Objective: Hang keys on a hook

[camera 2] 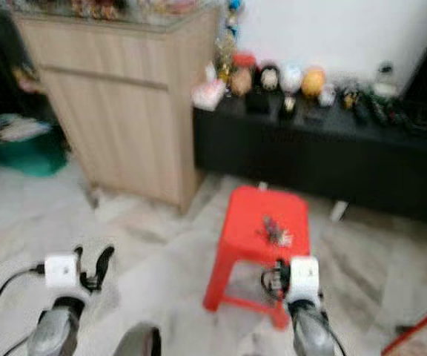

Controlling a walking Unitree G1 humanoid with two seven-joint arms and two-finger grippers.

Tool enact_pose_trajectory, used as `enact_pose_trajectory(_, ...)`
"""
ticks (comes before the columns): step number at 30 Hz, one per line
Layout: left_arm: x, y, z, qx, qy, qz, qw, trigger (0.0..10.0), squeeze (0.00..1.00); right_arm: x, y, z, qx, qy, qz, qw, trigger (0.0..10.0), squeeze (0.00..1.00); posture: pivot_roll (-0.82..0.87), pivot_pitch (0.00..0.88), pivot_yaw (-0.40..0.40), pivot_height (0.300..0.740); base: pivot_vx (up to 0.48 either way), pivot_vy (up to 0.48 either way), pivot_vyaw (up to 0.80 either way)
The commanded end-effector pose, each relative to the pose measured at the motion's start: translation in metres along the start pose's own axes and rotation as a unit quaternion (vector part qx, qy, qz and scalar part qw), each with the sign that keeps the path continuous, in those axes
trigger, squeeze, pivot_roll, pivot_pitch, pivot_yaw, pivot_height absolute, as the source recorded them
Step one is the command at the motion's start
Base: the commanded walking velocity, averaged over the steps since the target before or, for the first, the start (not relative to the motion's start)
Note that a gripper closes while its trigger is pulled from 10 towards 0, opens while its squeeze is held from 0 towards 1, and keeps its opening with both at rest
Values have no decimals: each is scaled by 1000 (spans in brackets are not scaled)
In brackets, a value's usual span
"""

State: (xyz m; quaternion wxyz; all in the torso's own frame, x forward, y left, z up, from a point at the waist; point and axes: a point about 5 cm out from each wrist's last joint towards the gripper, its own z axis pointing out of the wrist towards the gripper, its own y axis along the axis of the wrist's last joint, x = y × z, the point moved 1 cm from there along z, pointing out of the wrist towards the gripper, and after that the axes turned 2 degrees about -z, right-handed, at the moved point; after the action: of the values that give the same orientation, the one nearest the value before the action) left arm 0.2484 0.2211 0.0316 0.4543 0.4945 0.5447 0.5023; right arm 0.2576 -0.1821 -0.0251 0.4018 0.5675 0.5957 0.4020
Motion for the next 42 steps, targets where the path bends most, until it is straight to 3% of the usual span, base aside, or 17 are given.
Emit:
enact_pose_trajectory(1,-6,7,7,-10,-9,-1,1000,10000,0,-8,1,0,0,-9,2,1000,10000,0,28,0,-56,636,0,0,0)
enact_pose_trajectory(12,-6,7,9,-5,-13,-4,1000,10000,0,-13,-5,0,29,-26,0,999,10000,0,32,0,-58,628,0,0,0)
enact_pose_trajectory(25,-5,6,10,2,-15,-4,1000,10000,0,-9,-4,2,32,-14,-9,999,10000,0,39,0,-60,614,0,0,0)
enact_pose_trajectory(30,-5,7,11,0,-13,-5,1000,10000,0,-12,0,2,14,-18,-4,1000,10000,0,37,0,-57,586,0,0,0)
enact_pose_trajectory(42,-5,8,13,2,-16,-4,1000,10000,0,-9,-1,2,17,-4,-17,1000,10000,0,40,0,-57,586,0,0,0)
